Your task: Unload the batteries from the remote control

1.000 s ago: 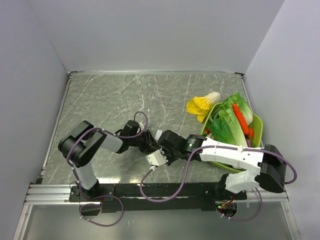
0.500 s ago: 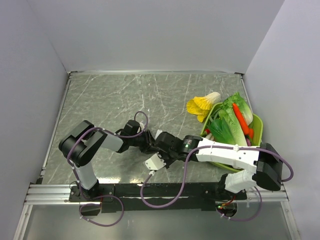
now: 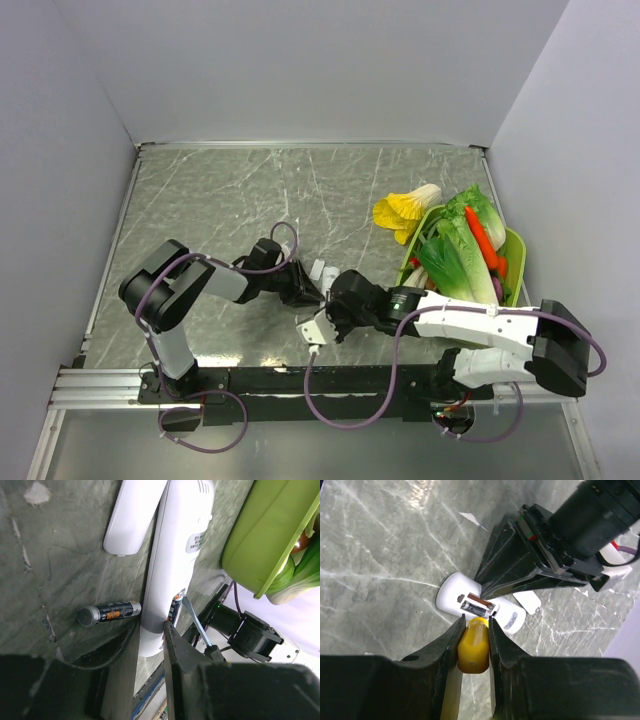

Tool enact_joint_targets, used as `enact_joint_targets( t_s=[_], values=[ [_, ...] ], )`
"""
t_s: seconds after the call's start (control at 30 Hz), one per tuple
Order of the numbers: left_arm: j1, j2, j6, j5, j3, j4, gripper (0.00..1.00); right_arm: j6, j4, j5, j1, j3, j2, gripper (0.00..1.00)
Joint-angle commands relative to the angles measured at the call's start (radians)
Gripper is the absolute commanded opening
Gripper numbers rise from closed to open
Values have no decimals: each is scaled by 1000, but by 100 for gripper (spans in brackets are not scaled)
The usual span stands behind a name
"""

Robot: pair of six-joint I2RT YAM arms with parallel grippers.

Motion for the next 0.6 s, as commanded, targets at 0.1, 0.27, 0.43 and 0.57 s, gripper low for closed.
enact_joint_targets(
  t_s=[0.1,0.27,0.43,0.57],
  values=[
    [-7,19,57,-115,37,-102,28,40,89,6,-110,-62,-51,0],
    [-7,9,61,-149,33,-125,26,44,128,-66,-164,-77,-84,0],
    [-7,-14,39,-117,0,-59,27,151,108,-91,-173,-16,-119,0],
    [-8,-41,-13,-74,-44,18,28,424,56,7,-173,123,-91,0]
  ],
)
